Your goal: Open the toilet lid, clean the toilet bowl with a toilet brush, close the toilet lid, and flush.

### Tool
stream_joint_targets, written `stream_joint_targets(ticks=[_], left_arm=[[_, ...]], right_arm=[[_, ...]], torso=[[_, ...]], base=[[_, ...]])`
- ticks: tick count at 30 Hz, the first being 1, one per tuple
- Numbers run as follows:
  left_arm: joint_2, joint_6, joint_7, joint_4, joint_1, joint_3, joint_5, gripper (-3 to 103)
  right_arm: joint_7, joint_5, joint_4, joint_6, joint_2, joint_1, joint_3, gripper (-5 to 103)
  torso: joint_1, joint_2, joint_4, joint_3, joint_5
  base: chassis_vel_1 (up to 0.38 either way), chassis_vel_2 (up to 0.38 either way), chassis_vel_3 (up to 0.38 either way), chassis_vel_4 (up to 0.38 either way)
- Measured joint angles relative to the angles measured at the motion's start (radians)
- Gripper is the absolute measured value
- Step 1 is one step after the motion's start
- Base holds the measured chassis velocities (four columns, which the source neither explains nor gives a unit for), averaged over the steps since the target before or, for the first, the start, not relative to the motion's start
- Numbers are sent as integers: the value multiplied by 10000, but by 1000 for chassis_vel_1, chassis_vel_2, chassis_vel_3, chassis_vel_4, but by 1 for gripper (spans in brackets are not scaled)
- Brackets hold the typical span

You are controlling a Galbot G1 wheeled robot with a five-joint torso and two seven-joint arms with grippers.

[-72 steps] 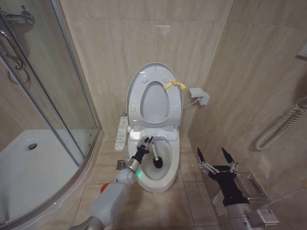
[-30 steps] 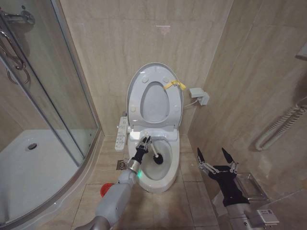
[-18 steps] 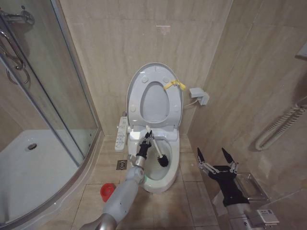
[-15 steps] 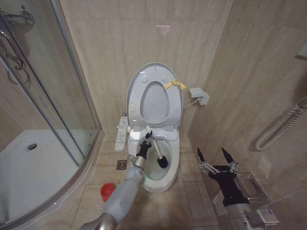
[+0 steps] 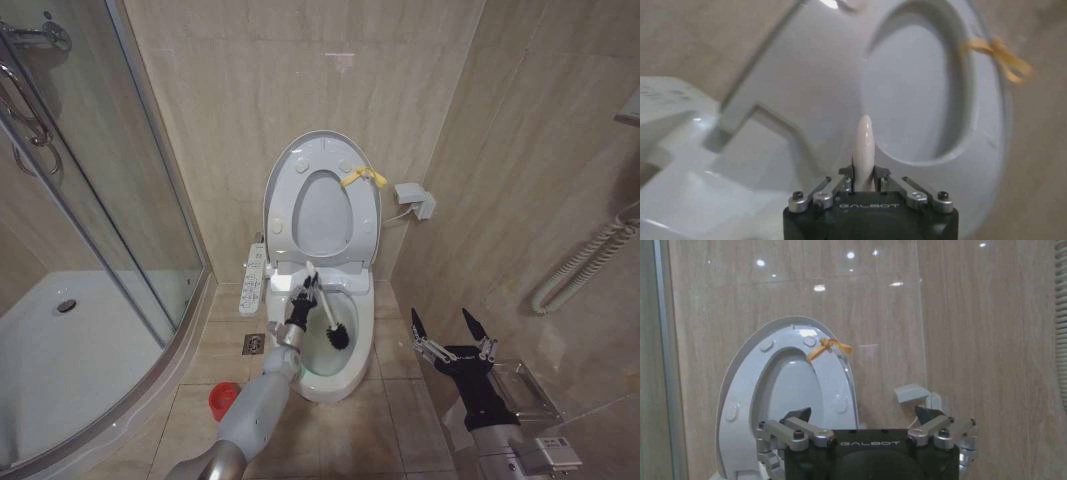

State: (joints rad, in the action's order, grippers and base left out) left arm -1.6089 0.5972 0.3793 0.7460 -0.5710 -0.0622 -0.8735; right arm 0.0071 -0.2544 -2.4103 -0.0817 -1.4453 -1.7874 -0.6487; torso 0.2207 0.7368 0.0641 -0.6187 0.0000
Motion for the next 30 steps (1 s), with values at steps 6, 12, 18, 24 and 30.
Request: stream_joint_targets(ticks=[6, 12, 18, 24, 30], left_arm=[[34, 132, -92, -217, 40, -74, 616, 19], [305, -192, 227, 158, -399, -52, 1204, 19], [326, -683, 377, 629, -592, 48, -187, 19], [237, -643, 374, 336, -364, -30, -626, 19], [252, -28, 119, -123, -136, -137, 1313, 19]], right_arm=[[-1, 0, 0, 0, 0, 0, 0, 100], [-1, 0, 0, 0, 0, 0, 0, 100], [0, 0, 0, 0, 0, 0, 0, 100], [-1, 0, 0, 0, 0, 0, 0, 100], [0, 0, 0, 0, 0, 0, 0, 100]], torso=[[0, 0, -1, 0, -1], [0, 0, -5, 1, 0], [0, 0, -3, 1, 1], [0, 0, 1, 1, 0], [0, 0, 0, 1, 0]], base=[[0, 0, 0, 0], [0, 0, 0, 0], [0, 0, 0, 0], [0, 0, 0, 0], [0, 0, 0, 0]])
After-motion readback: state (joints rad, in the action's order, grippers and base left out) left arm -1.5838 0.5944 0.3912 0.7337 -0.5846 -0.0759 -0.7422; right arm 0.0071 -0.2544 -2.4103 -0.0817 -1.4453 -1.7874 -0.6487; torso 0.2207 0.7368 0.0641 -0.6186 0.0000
